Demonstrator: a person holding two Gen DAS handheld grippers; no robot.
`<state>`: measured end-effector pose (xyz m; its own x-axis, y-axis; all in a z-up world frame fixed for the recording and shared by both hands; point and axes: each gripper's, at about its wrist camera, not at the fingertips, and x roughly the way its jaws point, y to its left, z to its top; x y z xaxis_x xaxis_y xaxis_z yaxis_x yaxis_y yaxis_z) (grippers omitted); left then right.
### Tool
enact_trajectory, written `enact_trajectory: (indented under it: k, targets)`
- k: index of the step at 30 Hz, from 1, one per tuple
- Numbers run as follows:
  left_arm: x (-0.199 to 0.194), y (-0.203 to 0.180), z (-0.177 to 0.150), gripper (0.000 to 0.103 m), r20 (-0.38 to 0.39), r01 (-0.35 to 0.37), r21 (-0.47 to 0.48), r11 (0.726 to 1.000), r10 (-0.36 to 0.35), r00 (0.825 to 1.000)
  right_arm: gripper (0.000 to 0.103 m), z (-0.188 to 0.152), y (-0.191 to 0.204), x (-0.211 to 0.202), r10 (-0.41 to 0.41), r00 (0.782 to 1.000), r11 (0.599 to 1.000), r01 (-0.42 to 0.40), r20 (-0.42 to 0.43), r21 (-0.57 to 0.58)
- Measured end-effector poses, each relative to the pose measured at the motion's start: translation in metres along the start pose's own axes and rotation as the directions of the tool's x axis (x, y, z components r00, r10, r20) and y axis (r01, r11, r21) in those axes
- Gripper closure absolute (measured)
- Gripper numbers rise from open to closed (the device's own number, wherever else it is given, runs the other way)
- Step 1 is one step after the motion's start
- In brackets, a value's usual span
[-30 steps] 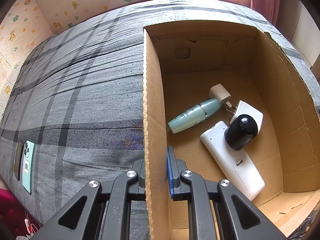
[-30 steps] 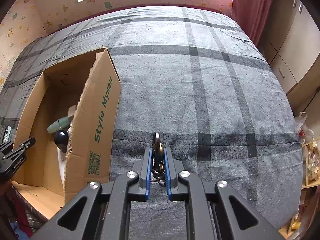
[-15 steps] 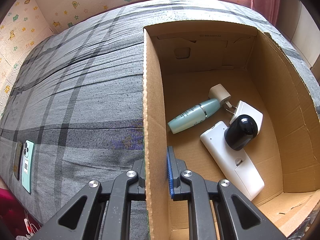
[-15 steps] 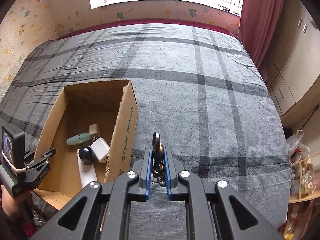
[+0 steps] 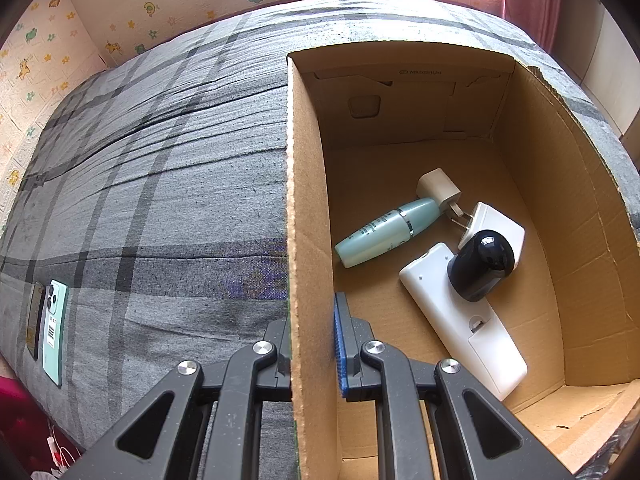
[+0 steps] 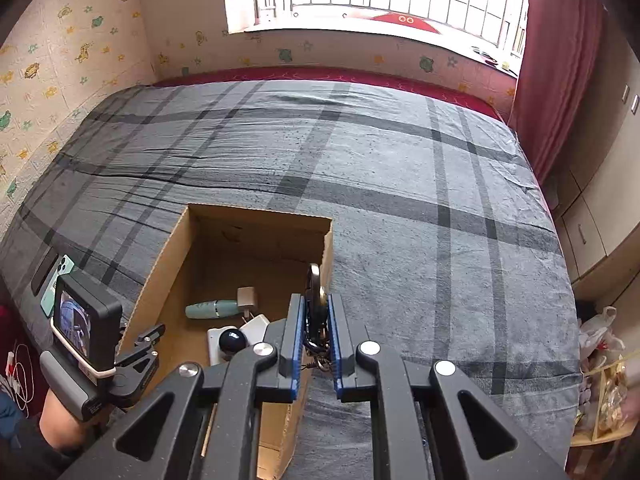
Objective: Organize rigid objects
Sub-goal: 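Lift the brass keychain with the right tool and carry it into the box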
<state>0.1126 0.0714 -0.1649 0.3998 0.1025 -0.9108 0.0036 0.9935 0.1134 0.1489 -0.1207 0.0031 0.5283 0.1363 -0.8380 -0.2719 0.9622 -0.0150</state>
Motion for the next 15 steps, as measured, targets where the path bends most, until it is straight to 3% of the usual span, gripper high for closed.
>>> enact_trajectory:
  k: [15]
  targets:
    - [-0.001, -0.001, 0.0, 0.089, 0.0, 0.002, -0.001, 1.0, -0.002, 1.0, 0.092, 0.0, 0.056, 0.051, 0.083, 0.994, 0.993, -0.089, -0.073, -0.074]
